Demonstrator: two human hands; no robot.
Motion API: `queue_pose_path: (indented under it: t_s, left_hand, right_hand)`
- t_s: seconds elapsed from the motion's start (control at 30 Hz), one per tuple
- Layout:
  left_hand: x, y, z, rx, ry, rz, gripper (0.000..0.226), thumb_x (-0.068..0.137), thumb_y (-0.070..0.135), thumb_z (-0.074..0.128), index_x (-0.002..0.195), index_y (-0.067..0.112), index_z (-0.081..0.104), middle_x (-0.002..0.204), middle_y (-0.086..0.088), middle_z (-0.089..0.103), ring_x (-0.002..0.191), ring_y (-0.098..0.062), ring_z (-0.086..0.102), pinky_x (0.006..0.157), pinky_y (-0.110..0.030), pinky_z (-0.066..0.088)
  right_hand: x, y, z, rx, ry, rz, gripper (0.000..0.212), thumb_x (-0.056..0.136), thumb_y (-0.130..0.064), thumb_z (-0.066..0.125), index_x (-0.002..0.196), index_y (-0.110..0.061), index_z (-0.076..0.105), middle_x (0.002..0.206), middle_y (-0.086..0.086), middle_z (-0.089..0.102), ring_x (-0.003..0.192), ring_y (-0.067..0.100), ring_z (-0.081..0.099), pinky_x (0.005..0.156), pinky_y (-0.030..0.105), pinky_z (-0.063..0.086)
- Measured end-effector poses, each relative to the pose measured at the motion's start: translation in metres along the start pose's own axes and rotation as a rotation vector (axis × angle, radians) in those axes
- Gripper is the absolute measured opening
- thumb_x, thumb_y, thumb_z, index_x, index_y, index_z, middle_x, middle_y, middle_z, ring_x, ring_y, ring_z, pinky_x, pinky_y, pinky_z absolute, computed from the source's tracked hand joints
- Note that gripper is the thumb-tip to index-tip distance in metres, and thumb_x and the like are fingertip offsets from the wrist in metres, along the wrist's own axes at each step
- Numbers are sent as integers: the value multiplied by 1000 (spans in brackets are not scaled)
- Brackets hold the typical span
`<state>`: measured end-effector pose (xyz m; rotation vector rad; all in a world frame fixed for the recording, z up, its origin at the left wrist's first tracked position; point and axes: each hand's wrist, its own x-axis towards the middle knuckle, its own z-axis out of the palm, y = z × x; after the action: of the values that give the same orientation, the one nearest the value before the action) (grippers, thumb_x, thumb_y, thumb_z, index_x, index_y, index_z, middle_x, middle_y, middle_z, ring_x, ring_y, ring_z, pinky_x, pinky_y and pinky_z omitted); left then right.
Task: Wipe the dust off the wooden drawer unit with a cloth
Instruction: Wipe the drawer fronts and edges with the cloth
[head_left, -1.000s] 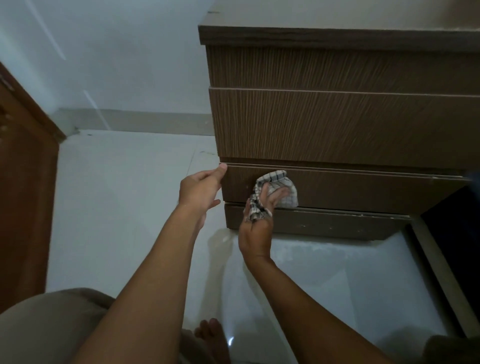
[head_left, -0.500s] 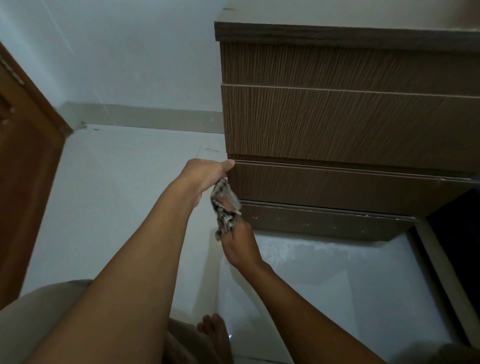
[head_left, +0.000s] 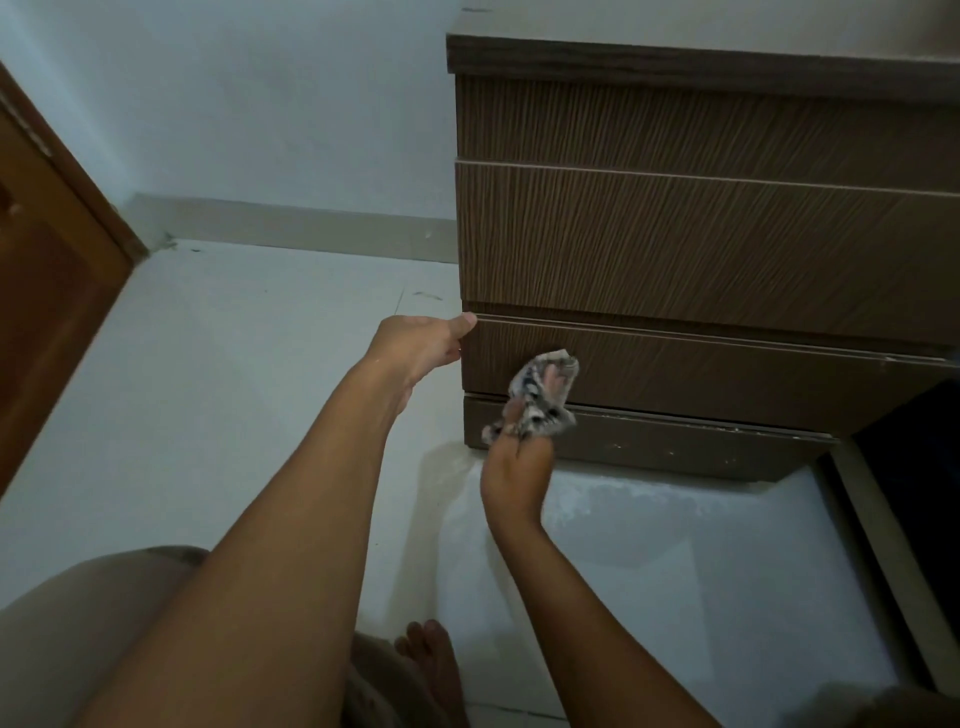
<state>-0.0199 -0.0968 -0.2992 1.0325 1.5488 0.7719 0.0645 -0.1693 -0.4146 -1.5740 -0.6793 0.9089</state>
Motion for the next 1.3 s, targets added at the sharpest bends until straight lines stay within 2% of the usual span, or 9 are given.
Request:
queue_pose_path:
  t_s: [0.13, 0.23, 0.33, 0.43, 0.57, 0.7, 0.93, 1.03, 1.3]
  left_hand:
    - [1, -3, 0, -36, -16, 2, 44, 85, 39, 72, 114, 6, 65, 105, -2, 71, 91, -10, 68, 101, -38, 40]
    - [2, -5, 1, -67, -3, -1, 46, 85, 39, 71, 117, 7, 63, 107, -1, 68, 90, -9, 67, 96, -33, 42]
    - [2, -7, 2, -120, 6, -6, 45, 86, 36, 71, 117, 5, 63, 113, -4, 68, 97, -13, 67, 74, -17, 43]
    - [2, -9, 4, -129, 18, -8, 44, 86, 37, 71, 117, 7, 63, 116, -3, 68, 97, -13, 67, 92, -27, 42]
    - [1, -10, 6, -119, 29, 3, 43, 87, 37, 69, 119, 8, 63, 117, -1, 66, 96, -13, 64, 97, -34, 40]
    - [2, -11, 6, -134, 39, 4, 42, 86, 37, 71, 114, 7, 66, 113, -3, 70, 95, -12, 67, 92, -29, 41]
    - [5, -19, 7, -125, 72, 37, 41, 83, 45, 70, 105, 10, 71, 104, -1, 74, 94, -16, 70, 91, -35, 50]
    - [6, -30, 14, -225, 123, 30, 35, 92, 46, 57, 100, 15, 72, 102, 3, 75, 94, -11, 69, 91, -37, 44]
    - [19, -75, 69, -126, 337, -105, 25, 101, 21, 44, 116, 16, 63, 106, -5, 58, 94, -22, 50, 83, -33, 46]
  right_hand:
    - [-5, 10, 0, -237, -319, -21, 21, 100, -14, 44, 112, -13, 61, 101, 9, 69, 72, 7, 58, 59, 18, 44]
    - [-21, 24, -16, -175, -549, -13, 32, 102, -12, 40, 129, -23, 55, 119, -12, 65, 93, -6, 60, 75, 12, 51]
    - [-36, 29, -34, -14, -362, 33, 21, 102, -21, 45, 118, -21, 58, 110, -5, 68, 96, 2, 66, 79, 16, 55]
    - [-34, 20, -41, 140, -23, 98, 17, 99, -24, 48, 113, -17, 56, 90, -4, 66, 64, -12, 62, 57, 7, 49]
    - [-7, -14, -36, 336, 248, 108, 31, 99, -31, 49, 111, -5, 60, 95, 0, 66, 83, 6, 64, 58, 1, 44]
    - [2, -45, -19, 321, 94, 73, 21, 100, -29, 48, 84, -20, 57, 73, -13, 58, 56, -13, 54, 47, 2, 39]
    - [-7, -17, -19, -89, -538, -50, 17, 101, -30, 48, 96, -27, 64, 89, -15, 70, 85, 0, 67, 76, 22, 54]
    - [1, -21, -42, 92, -488, 142, 14, 100, -26, 51, 100, -23, 65, 96, -3, 73, 84, 5, 72, 70, 23, 58]
    - [13, 4, -143, 605, -256, 561, 37, 95, -22, 56, 125, -1, 60, 119, 20, 68, 111, 33, 65, 102, 50, 46]
